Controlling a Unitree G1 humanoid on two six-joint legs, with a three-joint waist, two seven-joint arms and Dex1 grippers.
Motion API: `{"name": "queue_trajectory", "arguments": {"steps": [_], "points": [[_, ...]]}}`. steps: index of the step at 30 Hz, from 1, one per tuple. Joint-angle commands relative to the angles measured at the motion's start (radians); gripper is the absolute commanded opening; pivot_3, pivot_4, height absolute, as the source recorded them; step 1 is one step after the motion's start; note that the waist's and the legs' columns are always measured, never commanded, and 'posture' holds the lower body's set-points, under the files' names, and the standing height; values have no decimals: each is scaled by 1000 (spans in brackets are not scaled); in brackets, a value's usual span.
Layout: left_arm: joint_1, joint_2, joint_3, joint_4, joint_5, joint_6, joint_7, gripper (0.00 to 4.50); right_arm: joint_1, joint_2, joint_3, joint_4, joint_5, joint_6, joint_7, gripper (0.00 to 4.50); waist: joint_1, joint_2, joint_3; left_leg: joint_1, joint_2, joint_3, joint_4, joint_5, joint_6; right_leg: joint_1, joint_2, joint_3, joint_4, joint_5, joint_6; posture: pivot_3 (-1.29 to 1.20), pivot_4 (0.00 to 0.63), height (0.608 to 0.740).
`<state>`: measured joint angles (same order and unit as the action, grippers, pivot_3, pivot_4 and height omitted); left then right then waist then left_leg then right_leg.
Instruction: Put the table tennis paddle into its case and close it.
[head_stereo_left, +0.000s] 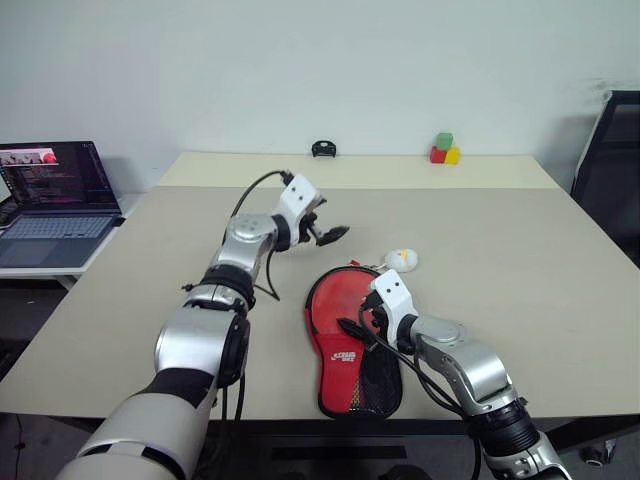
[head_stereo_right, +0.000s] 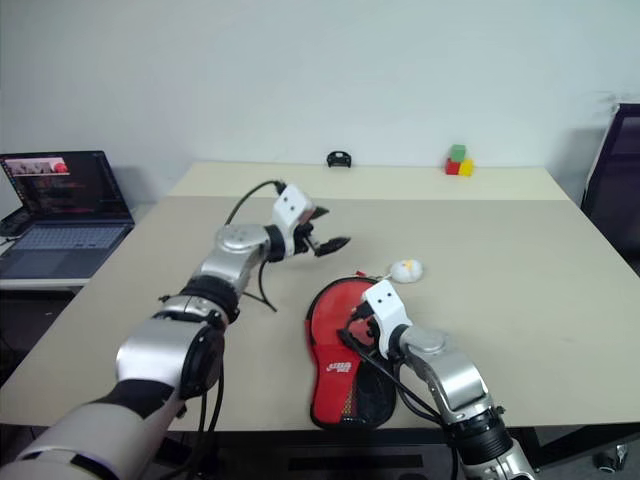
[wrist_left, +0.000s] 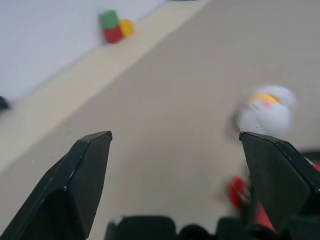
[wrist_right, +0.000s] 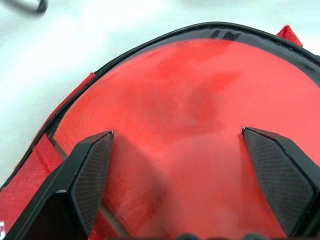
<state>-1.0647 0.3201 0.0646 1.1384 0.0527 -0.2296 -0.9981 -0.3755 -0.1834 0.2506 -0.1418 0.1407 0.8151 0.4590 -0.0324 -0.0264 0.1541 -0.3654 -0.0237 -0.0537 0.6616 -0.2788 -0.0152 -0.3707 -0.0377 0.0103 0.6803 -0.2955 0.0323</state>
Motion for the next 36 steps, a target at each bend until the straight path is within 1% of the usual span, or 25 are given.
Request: {"name": "queue_trajectory", "arguments": {"steps": [1,3,5,8,11,12,14,16,19,22,25,28,30,33,36], "points": [[89,47,16,-251,-97,83,-98,4461,33,-16,-6,69,32,58,31,4500,0,0,0,0,0,0,0,0,0,0,0,0,0,0,0,0,150,740],[163,70,11,-382,-129,154,-117,4461,25,-16,-11,49,48,55,47,4500,0,-1,1,-1,0,0,0,0,0,-1,0,1,0,0,0,0,150,740],[202,75,-3,-464,-144,207,-112,4461,17,-19,-25,50,51,24,50,4500,2,-1,1,-2,0,-1,0,0,0,-2,0,1,-1,0,0,0,150,740],[279,97,-22,-616,-172,283,-122,4461,-25,-27,-76,1,91,31,70,4500,2,0,1,-3,0,0,0,0,0,-2,-1,1,-1,0,0,0,150,740],[313,99,-44,-706,-182,306,-117,4461,-44,-55,-153,-97,199,116,124,4500,4,2,5,-4,0,0,0,0,0,-3,-1,1,-1,0,0,0,150,740],[319,94,-52,-733,-194,322,-123,4461,-43,-75,-197,-143,267,167,156,4500,5,3,5,-6,0,-1,0,0,0,-5,-1,1,-1,0,0,0,150,740],[332,96,-81,-767,-194,323,-143,4461,-39,-123,-273,-203,357,237,194,4500,6,3,5,-17,0,-1,2,0,0,-15,-1,0,0,0,-1,0,150,740],[334,96,-98,-769,-190,319,-147,4461,-39,-164,-344,-227,414,279,199,4500,6,3,6,-21,0,-1,2,0,0,-18,-1,0,-1,0,-1,0,150,740],[344,87,-118,-771,-194,319,-146,4461,-46,-208,-433,-241,468,311,183,4500,5,4,6,-21,0,-1,0,0,0,-18,-1,0,-3,0,-1,0,150,740],[362,71,-158,-772,-183,301,-160,4461,-54,-268,-474,-234,470,301,175,4500,3,6,8,-21,0,0,0,0,1,-18,-1,1,-3,0,-1,0,150,740],[364,53,-194,-754,-171,277,-162,4461,-67,-313,-473,-204,446,260,167,4500,4,6,9,-21,0,0,0,0,1,-18,-1,1,-3,0,-1,0,150,740],[373,31,-232,-750,-169,278,-167,4461,-96,-335,-462,-151,405,196,150,4500,3,6,9,-21,0,0,0,0,1,-18,-1,1,-3,0,-1,0,150,740],[376,23,-250,-731,-159,262,-167,4461,-122,-333,-444,-111,377,150,132,4500,2,6,9,-21,0,1,0,0,1,-18,-1,2,-2,0,-1,0,150,740],[365,8,-270,-641,-127,215,-136,4461,-171,-317,-404,-46,326,65,115,4500,1,6,9,-20,0,2,0,0,1,-18,0,3,-2,0,-1,0,150,740],[342,-8,-269,-563,-110,186,-108,4461,-210,-284,-392,-6,318,22,99,4500,2,6,10,-20,0,2,0,0,1,-19,0,3,-2,0,-1,0,150,740]]}}
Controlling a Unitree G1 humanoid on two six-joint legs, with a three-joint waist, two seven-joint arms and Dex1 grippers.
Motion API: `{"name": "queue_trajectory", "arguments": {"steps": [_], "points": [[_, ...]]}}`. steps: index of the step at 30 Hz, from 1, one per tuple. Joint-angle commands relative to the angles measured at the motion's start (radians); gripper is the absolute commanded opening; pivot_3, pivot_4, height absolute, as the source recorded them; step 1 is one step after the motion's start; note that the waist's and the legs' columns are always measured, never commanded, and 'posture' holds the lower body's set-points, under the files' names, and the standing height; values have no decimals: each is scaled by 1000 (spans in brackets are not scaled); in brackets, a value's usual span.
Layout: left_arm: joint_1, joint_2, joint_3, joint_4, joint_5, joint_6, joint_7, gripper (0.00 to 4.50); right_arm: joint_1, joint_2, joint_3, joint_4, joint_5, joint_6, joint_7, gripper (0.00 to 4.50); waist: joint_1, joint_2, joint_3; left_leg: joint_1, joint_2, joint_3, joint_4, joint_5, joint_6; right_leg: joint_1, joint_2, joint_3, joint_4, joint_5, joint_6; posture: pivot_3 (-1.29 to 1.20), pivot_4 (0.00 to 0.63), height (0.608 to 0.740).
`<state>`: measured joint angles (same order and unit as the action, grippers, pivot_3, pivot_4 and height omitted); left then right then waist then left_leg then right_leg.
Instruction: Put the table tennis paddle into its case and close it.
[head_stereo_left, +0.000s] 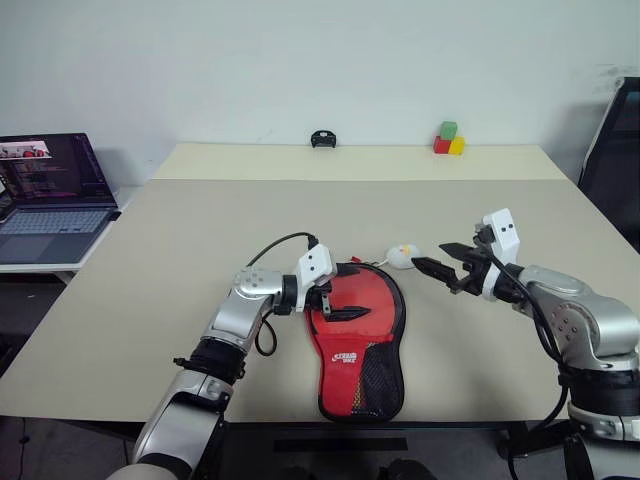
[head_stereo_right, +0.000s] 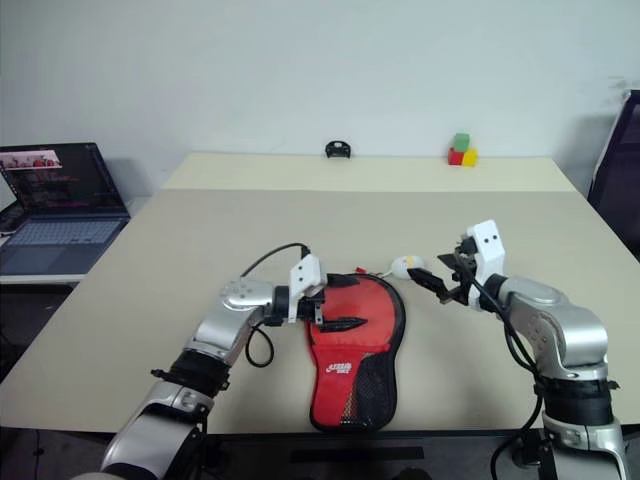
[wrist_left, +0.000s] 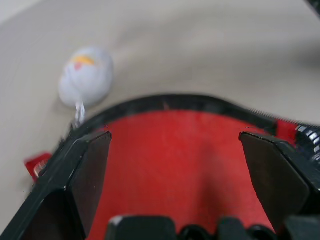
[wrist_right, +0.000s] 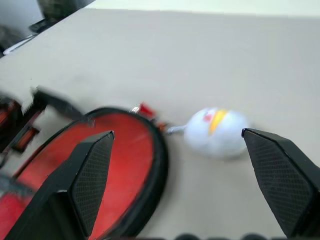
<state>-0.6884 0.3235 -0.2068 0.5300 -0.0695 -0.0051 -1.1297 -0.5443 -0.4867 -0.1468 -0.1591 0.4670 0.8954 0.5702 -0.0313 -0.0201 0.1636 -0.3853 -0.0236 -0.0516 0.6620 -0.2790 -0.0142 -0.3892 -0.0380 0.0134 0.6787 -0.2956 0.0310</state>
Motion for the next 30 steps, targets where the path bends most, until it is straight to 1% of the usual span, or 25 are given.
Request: {"name": "queue_trajectory", "arguments": {"steps": [1,7,11,18,20,23,27,30], "points": [[-41,-16,3,65,16,-42,34,4461,-48,23,17,21,-16,-73,-11,4500,1,0,0,0,0,0,0,0,0,0,0,0,0,0,0,0,150,740],[-48,-32,-24,159,63,-91,71,4461,-109,50,79,120,-75,-162,-13,4500,3,0,0,-1,0,0,0,0,0,0,0,0,0,0,0,0,150,740],[-40,-48,-43,190,84,-112,86,4461,-186,80,138,326,-197,-266,-80,4500,3,0,0,1,0,0,1,0,0,1,0,0,0,0,0,0,150,740],[-16,-52,-66,173,89,-115,82,4461,-306,158,157,668,-281,-450,-98,4500,3,0,0,2,0,1,1,0,0,1,0,0,1,0,0,0,150,740],[-10,-50,-70,166,90,-115,82,4461,-329,168,157,730,-296,-488,-94,4500,3,0,0,2,0,1,1,0,0,1,0,0,1,0,0,0,150,740],[6,-48,-76,144,90,-109,79,4461,-382,192,150,879,-314,-548,-100,4500,2,1,0,2,0,1,1,0,0,1,-1,1,1,0,0,0,150,740],[18,-43,-79,126,92,-100,82,4461,-427,209,146,1036,-341,-614,-117,4500,1,1,-1,2,0,1,0,0,0,1,-1,1,1,0,0,0,150,740],[23,-38,-78,115,93,-92,86,4461,-443,218,146,1096,-352,-644,-118,4500,1,1,-1,2,0,2,0,0,0,1,-1,1,1,0,0,0,150,740]]}}
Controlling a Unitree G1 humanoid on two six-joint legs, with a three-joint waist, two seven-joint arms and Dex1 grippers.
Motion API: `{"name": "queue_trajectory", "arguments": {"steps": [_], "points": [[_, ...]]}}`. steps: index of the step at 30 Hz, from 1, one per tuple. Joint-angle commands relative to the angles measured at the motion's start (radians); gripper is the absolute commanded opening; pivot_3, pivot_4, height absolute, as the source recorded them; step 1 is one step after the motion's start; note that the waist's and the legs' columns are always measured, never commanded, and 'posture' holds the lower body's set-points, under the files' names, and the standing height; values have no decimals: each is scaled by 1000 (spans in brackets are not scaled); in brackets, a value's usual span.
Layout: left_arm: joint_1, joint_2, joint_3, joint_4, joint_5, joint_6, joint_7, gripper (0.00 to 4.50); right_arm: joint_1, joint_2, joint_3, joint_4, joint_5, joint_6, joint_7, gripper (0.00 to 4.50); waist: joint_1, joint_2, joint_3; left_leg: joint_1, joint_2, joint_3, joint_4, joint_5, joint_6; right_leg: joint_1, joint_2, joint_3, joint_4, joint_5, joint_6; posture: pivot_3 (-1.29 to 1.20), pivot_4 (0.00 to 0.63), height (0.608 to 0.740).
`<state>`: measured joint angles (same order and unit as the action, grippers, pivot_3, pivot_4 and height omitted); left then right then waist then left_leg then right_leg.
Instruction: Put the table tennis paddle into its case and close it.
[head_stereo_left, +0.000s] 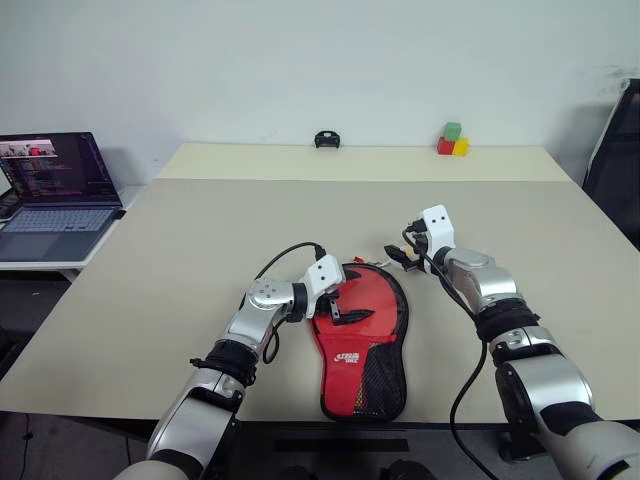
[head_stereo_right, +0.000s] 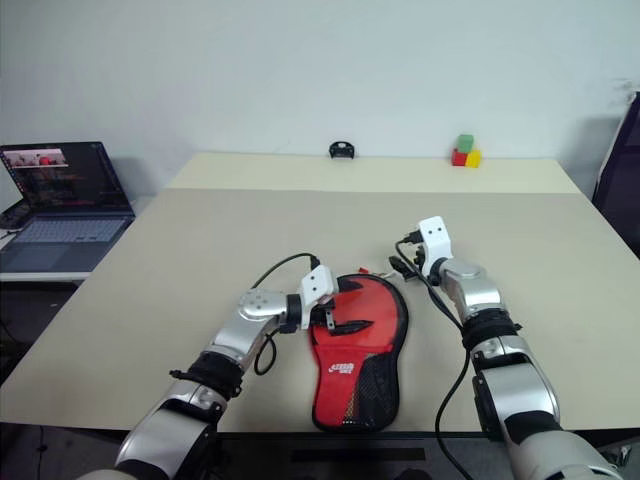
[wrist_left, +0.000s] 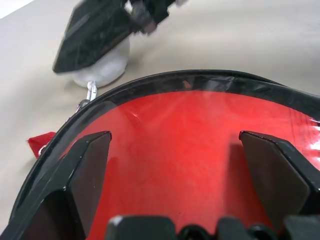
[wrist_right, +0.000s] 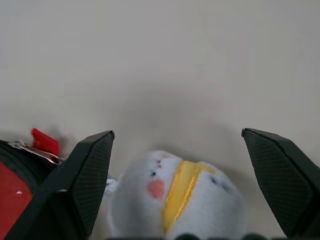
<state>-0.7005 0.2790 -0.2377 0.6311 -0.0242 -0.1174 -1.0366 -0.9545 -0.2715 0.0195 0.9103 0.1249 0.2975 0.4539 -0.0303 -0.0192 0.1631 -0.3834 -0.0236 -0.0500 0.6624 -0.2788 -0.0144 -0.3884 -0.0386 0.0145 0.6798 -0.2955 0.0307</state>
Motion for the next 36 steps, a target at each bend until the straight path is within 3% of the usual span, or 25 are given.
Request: {"name": "queue_trajectory", "arguments": {"steps": [1,5,8,15,18,21,30,36], "points": [[35,8,-47,14,49,21,-5,4461,-35,4,-21,36,-11,-49,3,4500,0,0,0,0,0,0,0,0,0,0,0,0,0,0,0,0,150,740],[31,10,-48,24,53,18,1,4461,-35,6,-27,51,-12,-55,8,4500,0,0,0,0,0,0,0,0,0,0,0,0,0,0,0,0,150,740],[24,6,-50,36,57,16,6,4500,-29,5,-36,43,-8,-50,3,3898,0,1,0,0,0,0,0,0,0,0,0,0,0,0,0,0,150,740],[13,2,-69,82,78,8,19,4500,0,12,-56,-1,6,-21,7,1513,2,1,-1,0,0,0,0,0,0,1,0,0,1,0,0,0,150,740],[3,-2,-76,119,88,12,35,4500,18,13,-60,-32,10,-3,6,838,4,1,-2,1,0,0,0,0,0,1,-1,0,1,0,0,0,150,740],[-4,-8,-87,163,101,7,51,4500,41,17,-66,-79,21,37,7,645,4,2,-4,2,0,0,1,0,0,3,-1,-1,1,0,0,0,150,740],[-7,-20,-98,264,114,-13,65,4500,135,10,-69,-303,58,206,5,644,3,4,-6,18,0,-1,-1,0,0,19,-1,-1,0,0,0,0,150,740],[-2,-23,-107,303,121,-31,51,4500,201,-37,-96,-455,82,325,-16,644,5,3,-7,19,0,-1,-1,0,0,20,-1,-1,0,0,0,0,150,740]]}}
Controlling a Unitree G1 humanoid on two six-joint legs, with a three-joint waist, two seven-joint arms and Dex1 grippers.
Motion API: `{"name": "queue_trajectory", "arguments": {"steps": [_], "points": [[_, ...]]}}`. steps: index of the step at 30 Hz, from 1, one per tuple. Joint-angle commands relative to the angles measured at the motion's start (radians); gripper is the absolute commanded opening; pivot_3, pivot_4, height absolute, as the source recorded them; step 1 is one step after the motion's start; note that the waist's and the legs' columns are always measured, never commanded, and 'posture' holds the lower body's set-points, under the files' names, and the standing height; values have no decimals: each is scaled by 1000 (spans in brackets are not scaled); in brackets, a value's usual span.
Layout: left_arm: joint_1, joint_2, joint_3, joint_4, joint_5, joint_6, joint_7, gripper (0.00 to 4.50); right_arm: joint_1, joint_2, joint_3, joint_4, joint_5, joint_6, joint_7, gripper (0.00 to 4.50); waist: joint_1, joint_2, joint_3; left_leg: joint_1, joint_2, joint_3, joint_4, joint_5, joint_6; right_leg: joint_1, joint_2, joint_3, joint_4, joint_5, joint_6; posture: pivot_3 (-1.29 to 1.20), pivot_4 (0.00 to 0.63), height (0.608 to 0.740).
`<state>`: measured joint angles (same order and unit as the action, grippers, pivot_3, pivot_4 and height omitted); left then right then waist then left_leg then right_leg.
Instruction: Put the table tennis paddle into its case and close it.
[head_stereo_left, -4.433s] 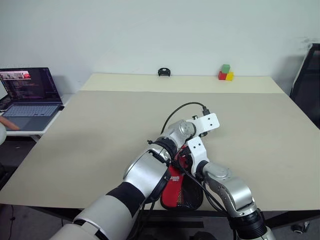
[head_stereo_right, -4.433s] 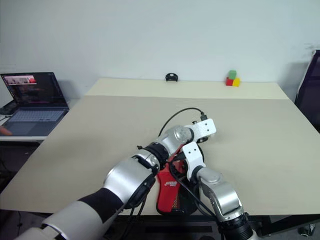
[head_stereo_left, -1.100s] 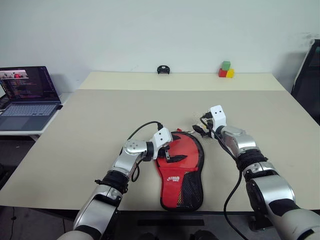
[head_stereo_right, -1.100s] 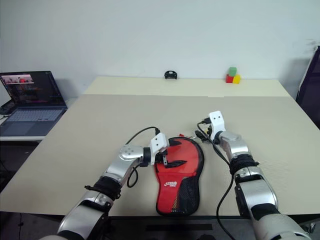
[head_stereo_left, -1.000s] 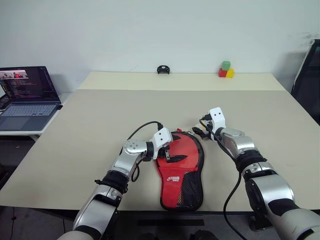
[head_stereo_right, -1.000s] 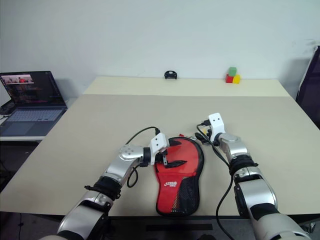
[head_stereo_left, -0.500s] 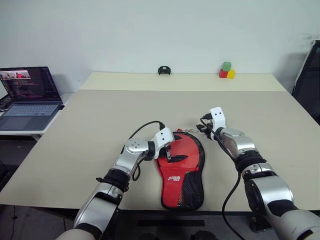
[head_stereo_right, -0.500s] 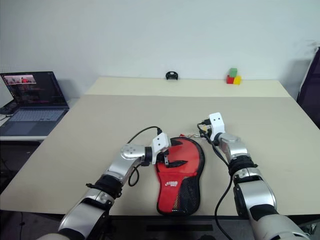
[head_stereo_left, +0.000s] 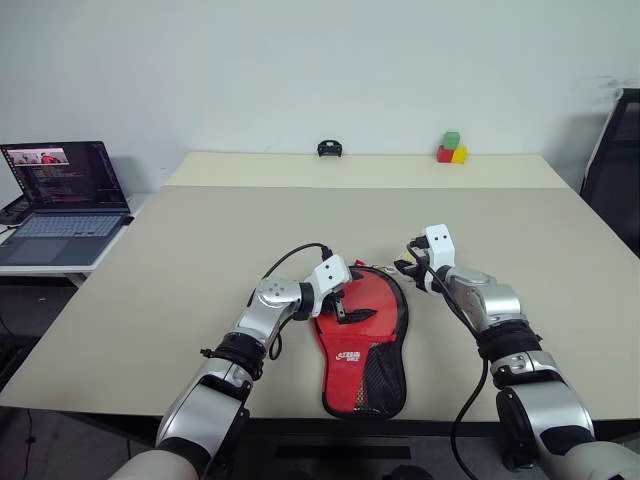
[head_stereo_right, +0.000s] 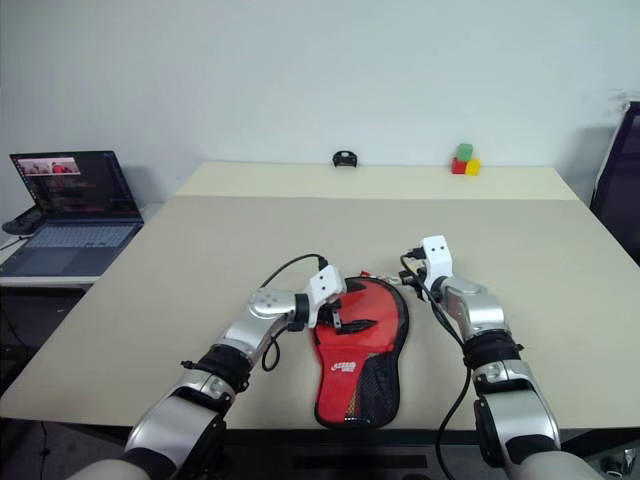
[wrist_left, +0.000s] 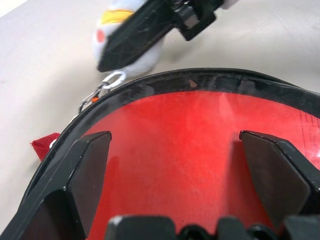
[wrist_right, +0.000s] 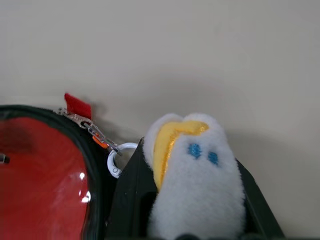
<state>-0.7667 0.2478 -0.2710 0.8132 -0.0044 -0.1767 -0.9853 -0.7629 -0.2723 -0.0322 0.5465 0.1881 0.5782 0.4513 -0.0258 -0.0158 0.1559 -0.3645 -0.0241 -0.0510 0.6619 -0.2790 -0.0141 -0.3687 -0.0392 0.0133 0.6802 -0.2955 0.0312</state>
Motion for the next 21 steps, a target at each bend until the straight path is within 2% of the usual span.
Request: {"name": "queue_trajectory", "arguments": {"steps": [1,11,15,21], "points": [[64,8,-75,128,104,25,-1,4500,22,-45,-48,-123,24,68,-13,644,1,0,0,0,0,0,0,0,0,0,0,0,0,0,0,0,150,740],[75,-7,-67,152,75,61,-67,4500,159,-142,-98,-488,122,352,2,644,3,0,-6,0,0,0,-1,0,0,0,0,0,-1,0,0,0,150,740],[78,-7,-65,152,67,95,-104,4500,255,-205,-131,-652,208,517,37,644,7,0,-8,-1,0,-1,-2,-1,2,1,0,-1,-5,-1,1,0,150,740],[76,-4,-74,151,68,107,-117,4500,365,-235,-193,-837,324,703,45,643,7,1,-12,-3,0,0,-3,-4,6,1,0,0,-10,-2,2,0,150,740]]}}
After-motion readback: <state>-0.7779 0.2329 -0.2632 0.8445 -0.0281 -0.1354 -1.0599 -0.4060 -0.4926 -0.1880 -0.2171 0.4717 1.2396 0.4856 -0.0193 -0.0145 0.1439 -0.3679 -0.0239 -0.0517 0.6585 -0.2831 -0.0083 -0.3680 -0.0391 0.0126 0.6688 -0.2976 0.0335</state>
